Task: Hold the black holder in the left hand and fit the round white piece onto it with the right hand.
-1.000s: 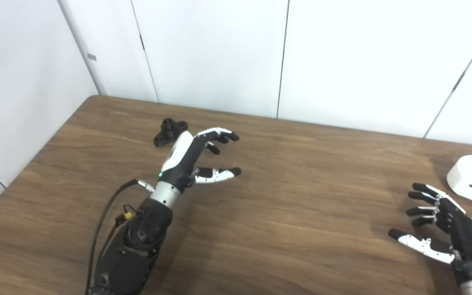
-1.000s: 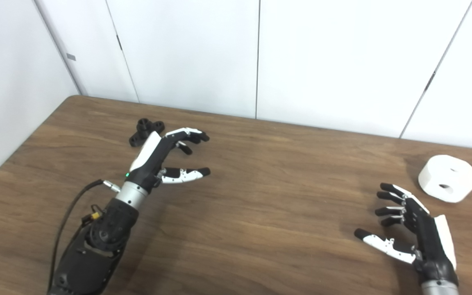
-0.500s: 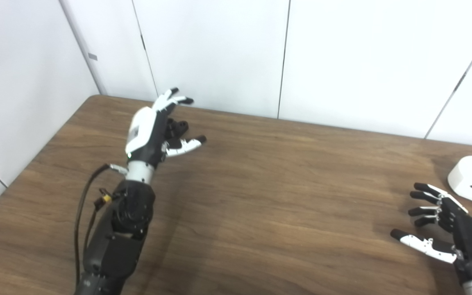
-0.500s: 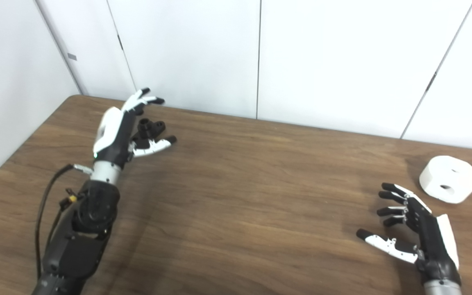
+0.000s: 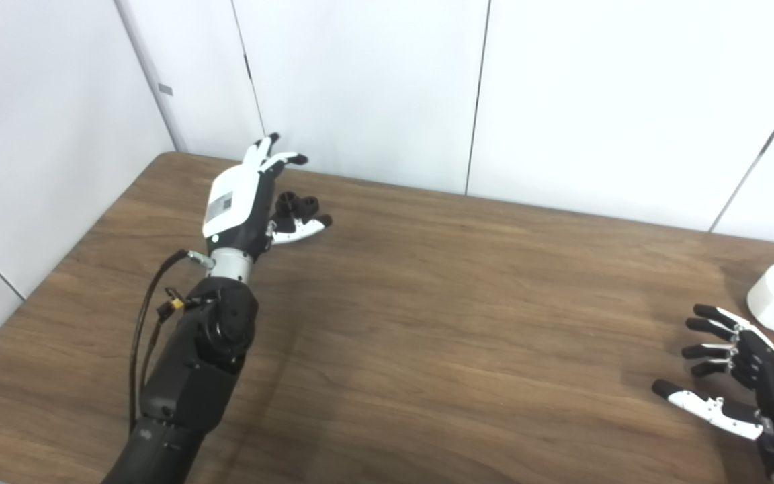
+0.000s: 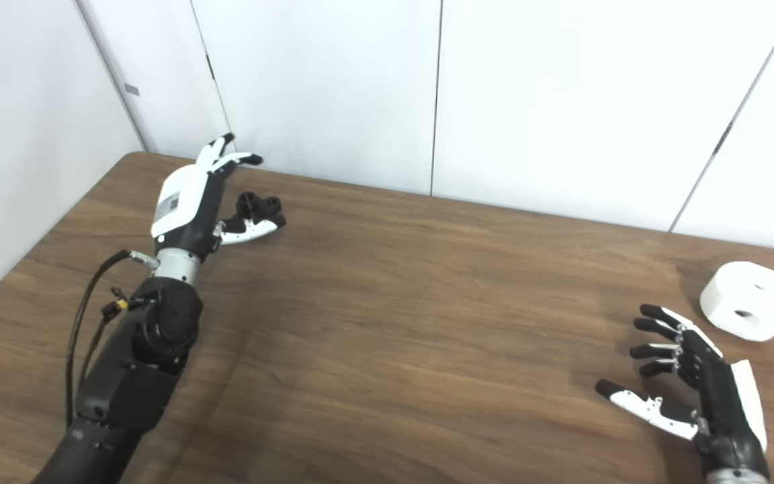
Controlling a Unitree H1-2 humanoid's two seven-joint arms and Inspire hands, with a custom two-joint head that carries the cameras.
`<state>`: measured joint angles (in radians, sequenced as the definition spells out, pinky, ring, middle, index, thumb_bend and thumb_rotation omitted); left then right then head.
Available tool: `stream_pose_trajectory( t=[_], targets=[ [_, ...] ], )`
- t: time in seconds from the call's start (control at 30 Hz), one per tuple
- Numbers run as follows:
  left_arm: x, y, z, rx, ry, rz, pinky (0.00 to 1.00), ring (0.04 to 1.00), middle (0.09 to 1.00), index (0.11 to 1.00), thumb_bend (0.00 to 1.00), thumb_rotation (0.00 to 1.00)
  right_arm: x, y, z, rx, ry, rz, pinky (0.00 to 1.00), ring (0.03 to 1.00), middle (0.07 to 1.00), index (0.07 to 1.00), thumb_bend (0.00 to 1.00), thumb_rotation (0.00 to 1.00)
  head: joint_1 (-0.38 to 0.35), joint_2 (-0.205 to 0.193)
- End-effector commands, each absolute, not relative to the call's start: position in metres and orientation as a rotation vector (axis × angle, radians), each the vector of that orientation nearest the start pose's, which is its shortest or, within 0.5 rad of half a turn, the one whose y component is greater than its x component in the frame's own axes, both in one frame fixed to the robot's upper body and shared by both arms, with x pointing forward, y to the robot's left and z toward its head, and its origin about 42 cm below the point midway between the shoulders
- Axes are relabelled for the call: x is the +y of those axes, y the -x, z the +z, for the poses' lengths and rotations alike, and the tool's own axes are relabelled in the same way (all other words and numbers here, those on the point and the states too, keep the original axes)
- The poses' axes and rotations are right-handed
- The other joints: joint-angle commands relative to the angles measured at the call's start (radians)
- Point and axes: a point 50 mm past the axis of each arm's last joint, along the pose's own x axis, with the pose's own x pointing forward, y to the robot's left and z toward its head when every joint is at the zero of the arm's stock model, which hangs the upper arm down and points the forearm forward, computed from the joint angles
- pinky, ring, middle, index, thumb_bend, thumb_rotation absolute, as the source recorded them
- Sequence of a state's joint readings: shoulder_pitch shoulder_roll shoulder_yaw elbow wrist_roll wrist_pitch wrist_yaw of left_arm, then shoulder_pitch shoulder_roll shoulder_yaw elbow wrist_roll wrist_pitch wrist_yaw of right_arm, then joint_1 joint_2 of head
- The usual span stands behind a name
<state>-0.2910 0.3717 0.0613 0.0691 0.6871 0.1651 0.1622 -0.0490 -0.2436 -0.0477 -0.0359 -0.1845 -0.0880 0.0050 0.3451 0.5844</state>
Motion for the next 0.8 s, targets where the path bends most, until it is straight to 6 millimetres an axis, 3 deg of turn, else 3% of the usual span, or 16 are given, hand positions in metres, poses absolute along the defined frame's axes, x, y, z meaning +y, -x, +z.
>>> stream_pose_trajectory(
  t=[0.0,0.2,0.43,0.77],
  targets=[
    [0.354,-0.381,0.222,-0.186,-1.058,0.424,1.00,1.000,1.000,0.864,0.92,0.29,-0.298,-0.303,0.158,-0.253,0.444,-0.026,0.50,0.597,0.737,0.772,0.62,0.06,0.000,0.001],
    [0.366,-0.384,0.219,-0.077,-1.129,0.416,1.00,1.000,1.000,0.976,1.00,0.41,-0.300,-0.302,0.160,-0.253,0.452,-0.031,0.50,0.596,0.734,0.766,0.62,0.06,0.000,0.002],
    [0.374,-0.385,0.214,-0.055,-1.152,0.475,1.00,1.000,1.000,0.946,1.00,0.49,-0.300,-0.301,0.163,-0.245,0.443,-0.031,0.48,0.593,0.739,0.768,0.62,0.04,0.000,0.004],
    [0.388,-0.391,0.205,-0.031,-1.124,0.508,1.00,1.000,1.000,0.922,0.97,0.44,-0.301,-0.298,0.167,-0.237,0.450,-0.034,0.47,0.584,0.739,0.765,0.61,0.05,-0.002,0.008]
  ],
)
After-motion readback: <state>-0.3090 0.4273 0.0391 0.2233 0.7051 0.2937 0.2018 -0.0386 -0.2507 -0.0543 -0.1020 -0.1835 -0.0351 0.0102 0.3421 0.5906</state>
